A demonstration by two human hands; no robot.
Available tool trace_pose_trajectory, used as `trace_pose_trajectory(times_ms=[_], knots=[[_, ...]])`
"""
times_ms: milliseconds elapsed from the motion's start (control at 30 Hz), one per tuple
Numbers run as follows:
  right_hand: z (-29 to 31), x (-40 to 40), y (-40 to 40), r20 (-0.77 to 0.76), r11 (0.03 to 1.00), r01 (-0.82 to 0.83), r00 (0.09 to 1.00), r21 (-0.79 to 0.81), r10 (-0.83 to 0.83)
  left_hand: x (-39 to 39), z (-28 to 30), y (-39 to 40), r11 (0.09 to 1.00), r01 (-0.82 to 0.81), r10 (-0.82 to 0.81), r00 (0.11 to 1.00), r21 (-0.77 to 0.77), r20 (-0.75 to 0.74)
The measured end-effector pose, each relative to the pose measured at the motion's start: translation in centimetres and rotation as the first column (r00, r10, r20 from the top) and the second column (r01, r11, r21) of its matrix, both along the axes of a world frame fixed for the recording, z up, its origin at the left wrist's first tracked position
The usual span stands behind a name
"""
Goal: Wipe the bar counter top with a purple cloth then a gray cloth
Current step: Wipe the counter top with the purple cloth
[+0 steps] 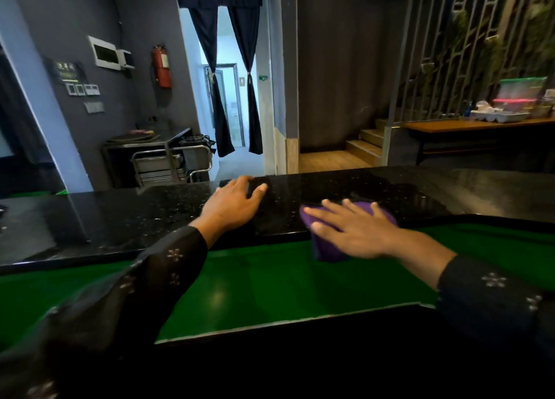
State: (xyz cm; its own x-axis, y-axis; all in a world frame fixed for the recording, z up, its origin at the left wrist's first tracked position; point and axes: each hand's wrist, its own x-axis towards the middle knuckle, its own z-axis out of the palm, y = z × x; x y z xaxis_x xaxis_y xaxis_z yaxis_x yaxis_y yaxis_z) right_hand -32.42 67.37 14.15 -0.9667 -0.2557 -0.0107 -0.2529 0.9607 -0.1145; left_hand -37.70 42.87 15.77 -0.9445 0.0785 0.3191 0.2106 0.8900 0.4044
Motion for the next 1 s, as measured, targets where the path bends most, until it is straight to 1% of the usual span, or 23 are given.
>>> trace_pose_trajectory(times_ms=[67, 133, 200, 267, 333, 400, 467, 500, 567, 633, 733, 800, 867, 933, 1000], knots=[[0.6, -1.5, 0.4, 0.050, 0.996, 0.084, 0.995, -0.021, -0.083, 1.0, 0.2, -5.2, 0.997, -0.061, 0.063, 0.997, -0.036, 0.041], [1.1, -3.3, -0.4, 0.078, 0.983, 0.185, 0.980, -0.021, -0.183, 2.2, 0.2, -10.7, 0.985, -0.155, 0.161, 0.984, -0.080, 0.071], [1.5, -4.8, -2.3, 0.106, 0.962, 0.271, 0.957, -0.005, -0.269, 3.7, -0.2, -14.8, 0.962, -0.230, 0.248, 0.962, -0.150, 0.117], [1.9, -5.5, -5.2, 0.120, 0.953, 0.302, 0.946, 0.005, -0.300, 4.6, -0.9, -17.5, 0.945, -0.256, 0.291, 0.943, -0.202, 0.164], [1.8, -5.1, -8.9, 0.110, 0.973, 0.229, 0.967, -0.001, -0.228, 4.7, -1.4, -18.6, 0.937, -0.254, 0.301, 0.936, -0.238, 0.185], [0.9, -3.7, -12.1, 0.078, 0.997, 0.073, 0.994, 0.010, -0.074, 4.3, -1.8, -18.8, 0.934, -0.232, 0.291, 0.935, -0.272, 0.203], [0.0, -2.7, -13.3, 0.041, 0.998, -0.052, 0.998, 0.032, 0.051, 4.0, -2.2, -18.9, 0.935, -0.225, 0.284, 0.938, -0.276, 0.198], [-0.1, -2.5, -13.2, 0.039, 0.996, -0.082, 0.996, 0.036, 0.081, 3.9, -2.3, -19.0, 0.936, -0.226, 0.282, 0.940, -0.268, 0.192], [0.2, -3.3, -12.7, 0.054, 0.997, -0.071, 0.996, 0.028, 0.069, 4.0, -2.4, -19.2, 0.937, -0.231, 0.283, 0.942, -0.261, 0.179], [0.7, -4.7, -12.9, 0.076, 1.000, 0.010, 0.997, 0.008, -0.010, 4.0, -2.4, -19.0, 0.932, -0.245, 0.294, 0.942, -0.265, 0.163], [1.1, -7.0, -16.0, 0.084, 0.991, 0.136, 0.987, 0.008, -0.136, 4.0, -2.3, -18.6, 0.928, -0.261, 0.305, 0.942, -0.266, 0.141], [1.2, -7.5, -19.0, 0.081, 0.989, 0.146, 0.986, 0.003, -0.146, 4.0, -2.3, -18.7, 0.932, -0.251, 0.296, 0.943, -0.262, 0.152], [1.1, -6.7, -22.1, 0.069, 0.998, 0.060, 0.996, -0.007, -0.060, 4.0, -2.2, -18.8, 0.933, -0.249, 0.296, 0.942, -0.258, 0.160], [0.7, -4.4, -24.5, 0.049, 0.997, -0.077, 0.996, 0.003, 0.077, 4.1, -2.2, -19.0, 0.937, -0.243, 0.292, 0.940, -0.252, 0.179], [0.3, -1.8, -25.1, 0.028, 0.977, -0.210, 0.977, 0.025, 0.210, 4.0, -2.3, -19.1, 0.939, -0.236, 0.287, 0.939, -0.250, 0.192]])
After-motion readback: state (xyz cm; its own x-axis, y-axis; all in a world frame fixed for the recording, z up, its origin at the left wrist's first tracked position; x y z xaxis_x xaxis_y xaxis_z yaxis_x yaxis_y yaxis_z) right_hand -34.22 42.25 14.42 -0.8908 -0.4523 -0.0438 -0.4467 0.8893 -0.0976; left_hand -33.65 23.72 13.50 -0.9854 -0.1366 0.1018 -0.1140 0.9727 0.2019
